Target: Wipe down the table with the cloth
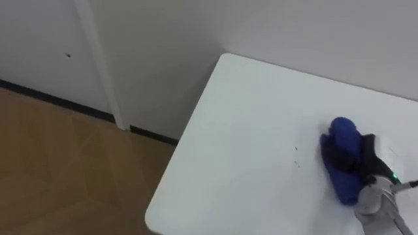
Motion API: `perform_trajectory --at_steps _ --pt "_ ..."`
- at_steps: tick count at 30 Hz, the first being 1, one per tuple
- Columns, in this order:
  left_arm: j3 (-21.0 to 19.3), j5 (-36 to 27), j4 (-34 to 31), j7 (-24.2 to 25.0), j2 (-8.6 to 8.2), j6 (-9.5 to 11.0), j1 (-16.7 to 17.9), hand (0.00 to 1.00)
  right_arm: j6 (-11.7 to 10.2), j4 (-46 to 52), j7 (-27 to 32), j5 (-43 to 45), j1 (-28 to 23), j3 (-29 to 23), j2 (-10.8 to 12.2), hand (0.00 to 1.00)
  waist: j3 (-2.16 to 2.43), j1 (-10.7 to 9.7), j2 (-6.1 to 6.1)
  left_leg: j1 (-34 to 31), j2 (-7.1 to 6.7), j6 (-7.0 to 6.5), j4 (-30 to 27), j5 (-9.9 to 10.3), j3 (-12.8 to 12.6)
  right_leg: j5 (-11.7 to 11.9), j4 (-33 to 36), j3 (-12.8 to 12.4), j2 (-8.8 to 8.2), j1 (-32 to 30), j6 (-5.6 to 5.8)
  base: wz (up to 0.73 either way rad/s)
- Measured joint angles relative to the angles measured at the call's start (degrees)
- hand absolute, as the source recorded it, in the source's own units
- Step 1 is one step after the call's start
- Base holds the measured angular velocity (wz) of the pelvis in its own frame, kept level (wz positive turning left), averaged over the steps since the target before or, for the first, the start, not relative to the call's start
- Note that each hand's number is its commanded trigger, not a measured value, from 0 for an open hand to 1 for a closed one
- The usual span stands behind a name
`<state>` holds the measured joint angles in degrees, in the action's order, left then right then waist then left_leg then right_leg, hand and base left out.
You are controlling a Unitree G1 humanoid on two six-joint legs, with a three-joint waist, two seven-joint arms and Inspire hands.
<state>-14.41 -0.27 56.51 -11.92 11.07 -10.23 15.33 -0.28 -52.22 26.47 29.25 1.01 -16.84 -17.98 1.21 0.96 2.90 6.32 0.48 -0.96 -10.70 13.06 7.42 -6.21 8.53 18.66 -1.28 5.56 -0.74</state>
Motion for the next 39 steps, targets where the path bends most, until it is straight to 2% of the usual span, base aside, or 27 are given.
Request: perform_trajectory --at_steps 1,3,5,8,10,11,12,13,15,16,18,20,21,22,23,24,26,28,30,32,34,36,39 --pt "-0.9 0.0 0.0 0.0 0.06 0.0 0.2 0.0 0.0 -0.3 0.4 -0.2 -1.3 -1.8 -0.3 1.0 0.01 -0.5 0.01 0.4 0.01 -0.13 0.1 0.1 0.1 -0.1 0.0 0.0 -0.02 0.4 0.13 0.09" --pt "-3.7 -0.1 -0.2 -0.1 0.64 0.1 0.3 0.0 0.0 -0.3 1.2 -1.0 -5.9 -7.5 -0.8 1.0 0.31 -1.7 0.3 1.0 0.0 -0.2 0.3 0.1 0.0 -0.3 0.0 0.0 -0.13 0.9 0.38 0.0" --pt "-4.1 -0.1 -0.2 -0.2 0.96 0.2 -0.5 0.0 0.0 -0.2 1.4 -1.3 -6.9 -9.5 -0.9 1.0 0.35 -2.4 0.36 1.2 0.06 -0.21 0.2 0.1 -0.8 -0.3 0.1 -0.8 -0.05 0.9 0.37 -0.22" --pt "-1.1 -0.2 1.1 0.3 1.26 1.3 -3.4 0.0 2.2 2.5 0.8 -2.2 -6.1 -6.9 -1.0 1.0 0.25 -1.4 0.04 1.7 0.29 -0.19 0.3 0.2 -3.5 0.1 0.3 -3.1 0.33 0.1 -0.18 -0.49" --pt "1.5 -1.7 1.9 0.4 1.04 1.4 -5.3 0.0 5.4 5.6 0.1 -1.9 -4.7 -4.2 -0.1 1.0 0.05 -0.4 -0.38 2.4 0.67 -0.12 0.6 0.2 -5.3 0.3 1.1 -4.8 0.65 -0.6 -0.49 -0.61" --pt "2.6 -2.2 3.1 1.0 0.81 1.5 -6.9 0.0 8.1 9.9 -1.6 -1.1 -4.2 -1.2 1.1 1.0 0.02 0.4 -0.56 2.4 0.73 0.06 0.9 0.1 -6.2 0.5 1.5 -5.9 0.91 -1.3 -0.79 -0.63" --pt "3.9 -2.3 4.1 1.5 0.51 1.4 -8.5 0.0 10.9 16.4 -4.1 1.9 -4.0 3.5 2.7 1.0 -0.21 1.7 -0.77 2.4 0.94 0.28 1.2 -0.1 -7.5 0.7 2.1 -7.3 1.23 -2.6 -1.13 -0.63" --pt "4.5 -2.4 4.7 1.5 0.38 1.4 -9.3 0.0 11.8 19.9 -5.6 3.5 -3.8 6.9 3.5 1.0 -0.42 2.3 -0.88 2.2 1.08 0.4 1.2 -0.1 -8.2 0.9 2.4 -7.8 1.42 -3.0 -1.34 -0.54" --pt "6.0 -3.3 6.1 1.9 -0.55 0.9 -12.2 0.0 12.5 25.6 -10.9 8.5 1.5 20.5 6.0 1.0 -0.87 4.1 -1.09 1.4 1.42 0.97 1.3 -0.5 -9.3 1.2 2.6 -8.6 1.87 -4.4 -1.81 -0.23" --pt "6.5 -4.1 6.0 2.1 -0.88 0.9 -12.7 0.0 12.5 25.9 -12.4 9.2 3.5 23.6 6.5 1.0 -0.96 4.8 -1.19 1.1 1.45 1.06 1.3 -0.7 -9.4 1.2 2.6 -8.6 1.9 -4.7 -1.88 -0.03" --pt "6.9 -4.9 5.9 2.9 -2.38 0.9 -13.8 0.0 11.8 26.5 -17.1 9.6 11.4 30.4 7.2 1.0 -1.42 7.7 -1.21 -0.7 1.42 1.24 1.4 -1.3 -8.8 1.2 2.6 -8.9 2.02 -6.3 -2.07 0.2" --pt "6.7 -6.5 5.4 3.0 -2.57 0.8 -12.7 0.0 10.4 26.2 -18.4 10.0 13.8 30.8 7.3 1.0 -1.35 8.7 -1.27 -0.8 1.21 1.21 1.7 -2.1 -6.8 1.0 2.0 -6.7 1.38 -6.0 -2.08 0.61" --pt "6.4 -6.5 5.3 2.9 -2.3 0.6 -10.8 0.0 10.3 25.7 -18.5 11.6 13.8 30.3 7.2 1.0 -1.31 8.7 -1.18 -0.9 1.05 1.16 1.8 -2.1 -5.5 0.5 2.0 -5.4 1.03 -5.5 -1.81 0.64" --pt "6.1 -6.5 5.3 2.9 -2.21 0.5 -9.9 0.0 10.3 25.3 -18.6 11.7 13.4 29.8 7.1 1.0 -1.27 8.7 -1.09 -0.9 0.97 1.14 1.8 -2.1 -5.3 0.3 2.0 -4.7 0.79 -5.2 -1.71 0.64" --pt "6.0 -6.4 5.3 2.6 -2.0 0.0 -8.2 0.0 10.0 23.3 -18.4 11.8 12.3 28.5 6.8 1.0 -1.26 8.2 -0.84 -1.3 0.81 1.06 1.5 -2.2 -4.9 0.0 1.7 -3.2 0.4 -4.6 -1.45 0.65" --pt "5.6 -6.3 5.3 2.5 -1.76 -0.3 -6.9 0.0 8.1 21.7 -17.4 10.2 9.9 25.8 6.6 1.0 -1.13 7.7 -0.55 -1.4 0.68 1.04 1.5 -2.2 -5.1 -0.3 1.0 -2.6 0.15 -4.0 -0.97 0.61" --pt "3.3 -6.0 5.3 2.4 -1.51 -0.5 -4.7 0.0 5.5 20.7 -15.3 10.2 6.9 22.9 6.6 1.0 -1.02 6.9 -0.11 -0.8 0.82 1.03 1.5 -2.2 -5.9 -0.5 0.0 -2.7 -0.29 -2.9 -0.69 0.27" --pt "1.9 -5.5 5.3 2.0 -0.8 -0.5 -3.5 0.0 2.9 18.3 -13.0 10.1 5.0 19.7 6.4 1.0 -1.11 5.7 0.25 -0.2 0.7 1.03 1.5 -2.2 -5.9 -0.6 -0.4 -2.6 -0.55 -1.7 -0.48 0.19" --pt "0.0 -4.5 5.2 1.8 0.31 -0.4 -3.2 0.0 0.6 14.9 -10.7 8.6 2.5 13.6 5.9 1.0 -0.86 3.5 1.1 0.4 0.4 0.98 1.6 -2.1 -6.2 -0.9 -0.8 -1.8 -0.59 -0.4 0.08 0.37" --pt "-0.2 -4.0 4.7 1.3 0.9 0.0 -3.2 0.0 -0.4 11.9 -8.7 7.0 1.3 9.2 4.4 1.0 -0.75 1.9 0.93 0.6 0.25 0.1 1.7 -1.5 -6.7 -1.2 -0.8 -1.2 -0.68 0.3 0.51 0.24" --pt "-0.8 -3.9 3.5 1.1 1.39 0.4 -2.9 0.0 -0.4 9.5 -7.1 5.5 -0.5 5.9 2.7 1.0 -0.61 1.7 0.66 1.4 0.54 -0.18 2.2 -1.3 -7.3 -1.2 -0.6 -1.4 -0.68 1.3 0.6 -0.02" --pt "-1.4 -3.8 2.4 1.1 1.53 1.2 -2.8 0.0 -0.8 7.8 -6.3 4.9 -2.3 3.0 1.4 1.0 -0.23 1.1 0.05 1.9 0.65 -0.34 2.0 -0.7 -8.0 -1.2 -0.1 -1.7 -0.68 1.6 0.62 -0.16" --pt "-0.7 -4.3 2.3 0.9 1.27 2.0 -4.2 0.0 0.1 7.7 -5.5 4.7 -1.7 4.0 1.2 1.0 -0.07 1.2 -0.37 2.6 0.76 -0.33 2.0 -0.7 -9.2 -1.2 0.3 -3.1 -0.48 1.5 0.58 -0.29"
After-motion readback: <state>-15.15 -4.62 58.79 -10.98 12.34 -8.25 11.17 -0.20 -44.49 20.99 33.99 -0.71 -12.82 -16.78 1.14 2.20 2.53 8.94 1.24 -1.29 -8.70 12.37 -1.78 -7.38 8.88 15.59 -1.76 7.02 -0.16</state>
